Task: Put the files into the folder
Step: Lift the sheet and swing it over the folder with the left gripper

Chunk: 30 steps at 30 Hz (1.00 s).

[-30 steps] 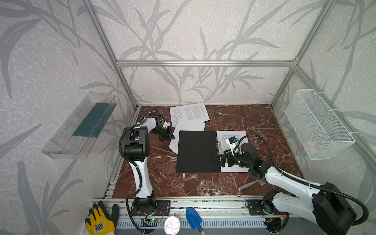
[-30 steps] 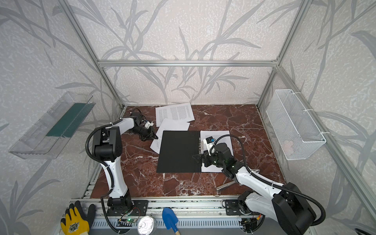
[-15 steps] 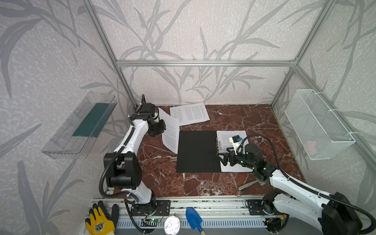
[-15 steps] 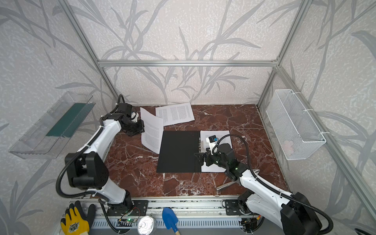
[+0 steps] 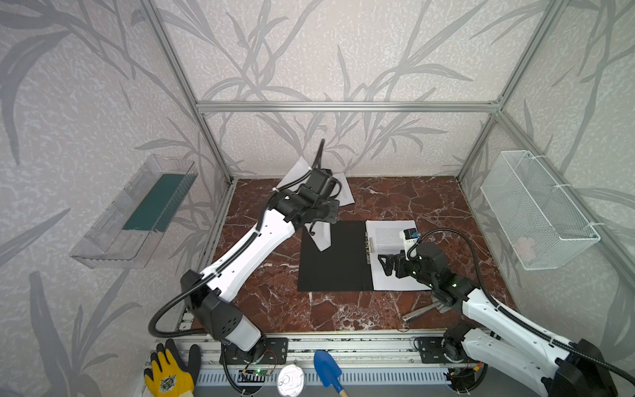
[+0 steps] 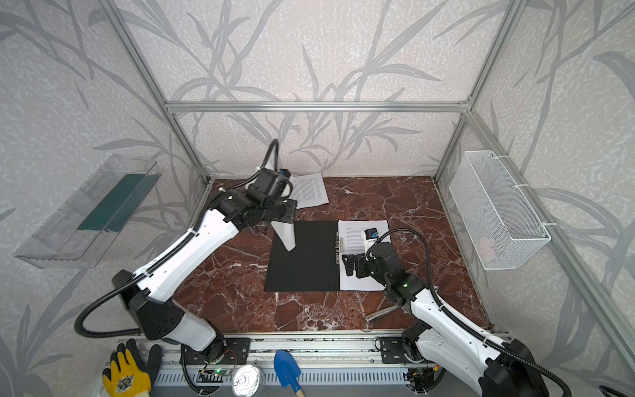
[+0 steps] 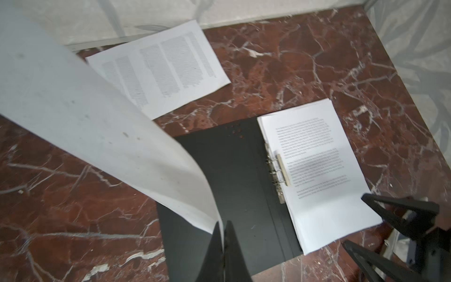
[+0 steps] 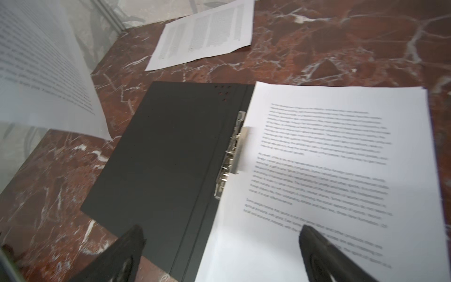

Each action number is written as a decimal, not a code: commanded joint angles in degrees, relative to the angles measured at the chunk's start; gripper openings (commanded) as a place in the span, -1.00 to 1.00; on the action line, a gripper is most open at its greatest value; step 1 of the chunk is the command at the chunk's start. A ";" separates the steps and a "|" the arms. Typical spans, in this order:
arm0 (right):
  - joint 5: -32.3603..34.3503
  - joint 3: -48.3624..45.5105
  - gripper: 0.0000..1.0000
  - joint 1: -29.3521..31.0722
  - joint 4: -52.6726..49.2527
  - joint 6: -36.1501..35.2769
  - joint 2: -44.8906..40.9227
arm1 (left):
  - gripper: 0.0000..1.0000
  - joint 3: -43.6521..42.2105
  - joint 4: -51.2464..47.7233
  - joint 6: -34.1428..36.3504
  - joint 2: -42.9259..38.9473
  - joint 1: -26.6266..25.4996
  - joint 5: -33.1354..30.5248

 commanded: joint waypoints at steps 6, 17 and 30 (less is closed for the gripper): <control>5.91 -1.72 0.98 -6.02 -5.95 2.84 -10.51 | -1.00 16.53 1.98 -1.47 9.68 -14.62 0.87; 4.25 -2.24 0.99 -6.03 -7.09 -0.01 -17.46 | -1.00 -16.60 23.33 -16.60 -10.18 -10.91 3.45; 0.60 -0.48 1.00 -5.92 -6.17 -2.81 -10.05 | -1.00 -43.31 46.80 -31.93 -1.61 8.46 31.99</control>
